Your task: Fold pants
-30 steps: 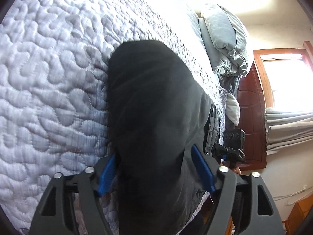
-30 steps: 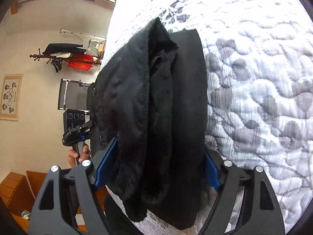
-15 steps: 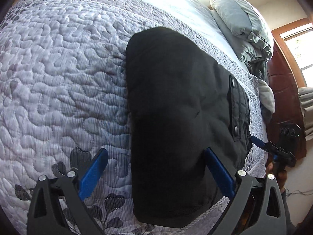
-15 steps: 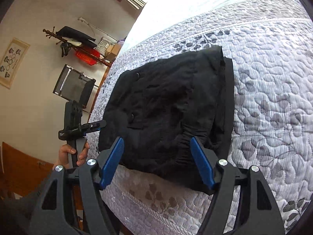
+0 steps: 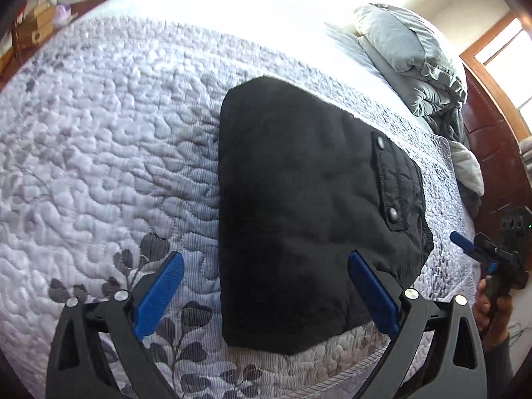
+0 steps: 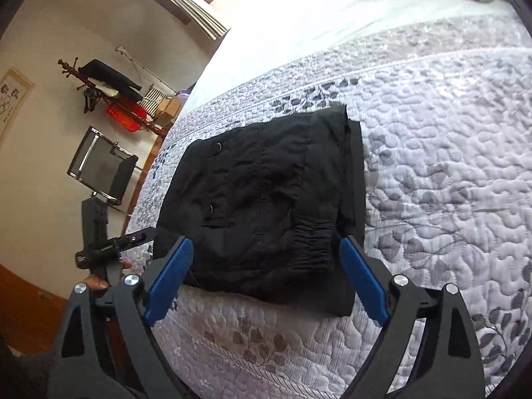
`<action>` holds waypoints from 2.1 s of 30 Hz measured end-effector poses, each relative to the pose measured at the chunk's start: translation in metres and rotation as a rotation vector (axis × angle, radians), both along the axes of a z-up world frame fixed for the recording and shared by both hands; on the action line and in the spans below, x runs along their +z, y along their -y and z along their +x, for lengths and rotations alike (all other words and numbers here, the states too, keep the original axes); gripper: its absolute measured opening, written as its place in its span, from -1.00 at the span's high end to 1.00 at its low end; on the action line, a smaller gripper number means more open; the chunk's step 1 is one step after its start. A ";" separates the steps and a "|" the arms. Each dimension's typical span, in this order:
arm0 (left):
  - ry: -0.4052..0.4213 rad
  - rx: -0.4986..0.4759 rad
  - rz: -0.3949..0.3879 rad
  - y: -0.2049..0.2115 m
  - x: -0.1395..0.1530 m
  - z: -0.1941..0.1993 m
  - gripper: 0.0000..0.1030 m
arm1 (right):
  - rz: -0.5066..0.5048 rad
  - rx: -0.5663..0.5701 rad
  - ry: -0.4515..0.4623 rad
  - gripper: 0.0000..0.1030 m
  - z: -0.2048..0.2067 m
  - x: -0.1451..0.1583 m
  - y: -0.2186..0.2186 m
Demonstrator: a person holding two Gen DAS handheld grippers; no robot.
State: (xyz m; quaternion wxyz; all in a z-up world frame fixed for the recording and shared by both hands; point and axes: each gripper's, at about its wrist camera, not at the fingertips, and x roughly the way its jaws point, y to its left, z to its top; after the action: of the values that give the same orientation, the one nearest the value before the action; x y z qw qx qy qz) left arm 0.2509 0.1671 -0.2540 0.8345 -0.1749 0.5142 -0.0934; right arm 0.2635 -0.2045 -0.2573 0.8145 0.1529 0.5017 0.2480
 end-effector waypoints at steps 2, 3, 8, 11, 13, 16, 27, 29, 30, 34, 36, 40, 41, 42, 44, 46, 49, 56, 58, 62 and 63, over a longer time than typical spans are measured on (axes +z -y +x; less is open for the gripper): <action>0.081 -0.008 0.061 0.009 0.025 -0.020 -0.93 | -0.037 -0.020 0.046 -0.76 -0.021 0.017 -0.003; 0.104 -0.012 0.077 0.014 0.035 -0.028 -0.93 | -0.055 -0.034 0.064 -0.77 -0.032 0.026 -0.005; 0.178 0.033 0.154 0.034 0.085 -0.076 -0.93 | -0.111 -0.065 0.152 -0.80 -0.099 0.071 -0.017; 0.215 0.059 0.195 0.043 0.114 -0.110 -0.93 | -0.124 -0.083 0.207 -0.84 -0.138 0.097 -0.023; 0.227 0.064 0.211 0.048 0.130 -0.133 -0.93 | -0.128 -0.087 0.234 -0.84 -0.163 0.112 -0.026; 0.249 0.043 0.240 0.062 0.152 -0.168 -0.93 | -0.135 -0.085 0.279 -0.85 -0.198 0.130 -0.030; 0.368 0.111 0.340 0.083 0.224 -0.266 -0.93 | -0.086 -0.072 0.329 -0.85 -0.276 0.164 -0.036; 0.380 0.152 0.367 0.085 0.233 -0.278 -0.93 | -0.083 -0.065 0.331 -0.85 -0.283 0.167 -0.038; 0.368 0.176 0.400 0.086 0.235 -0.280 -0.93 | -0.082 -0.066 0.339 -0.85 -0.287 0.169 -0.038; 0.350 0.200 0.446 0.089 0.238 -0.291 -0.93 | -0.079 -0.057 0.368 -0.85 -0.303 0.176 -0.042; 0.343 0.172 0.375 0.086 0.238 -0.297 -0.93 | -0.076 -0.050 0.378 -0.85 -0.310 0.179 -0.044; 0.451 0.156 0.265 0.080 0.250 -0.322 -0.93 | -0.106 -0.046 0.426 -0.85 -0.325 0.187 -0.048; 0.469 0.163 0.257 0.079 0.254 -0.327 -0.93 | -0.119 -0.045 0.442 -0.85 -0.329 0.189 -0.050; 0.477 0.173 0.267 0.079 0.257 -0.330 -0.93 | -0.131 -0.039 0.455 -0.85 -0.332 0.191 -0.051; 0.477 0.191 0.299 0.079 0.260 -0.333 -0.93 | -0.158 -0.042 0.484 -0.85 -0.339 0.195 -0.055; 0.485 0.204 0.303 0.078 0.263 -0.338 -0.93 | -0.174 -0.044 0.504 -0.87 -0.344 0.198 -0.057; 0.494 0.219 0.301 0.075 0.264 -0.343 -0.93 | -0.178 -0.052 0.526 -0.89 -0.349 0.201 -0.058; 0.445 0.214 0.357 0.078 0.257 -0.339 -0.93 | -0.182 -0.043 0.537 -0.89 -0.351 0.200 -0.062; 0.457 0.217 0.372 0.080 0.257 -0.341 -0.93 | -0.186 -0.037 0.538 -0.89 -0.350 0.200 -0.064; 0.494 0.224 0.370 0.081 0.262 -0.346 -0.93 | -0.198 -0.025 0.525 -0.89 -0.344 0.199 -0.068; 0.502 0.225 0.360 0.081 0.263 -0.348 -0.93 | -0.213 -0.030 0.519 -0.89 -0.342 0.198 -0.070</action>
State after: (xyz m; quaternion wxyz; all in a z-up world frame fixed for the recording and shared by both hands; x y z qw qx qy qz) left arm -0.0968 0.0860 0.0095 0.9577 -0.0518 0.2782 0.0516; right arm -0.0783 -0.1344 -0.0588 0.9308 0.0052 0.2973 0.2125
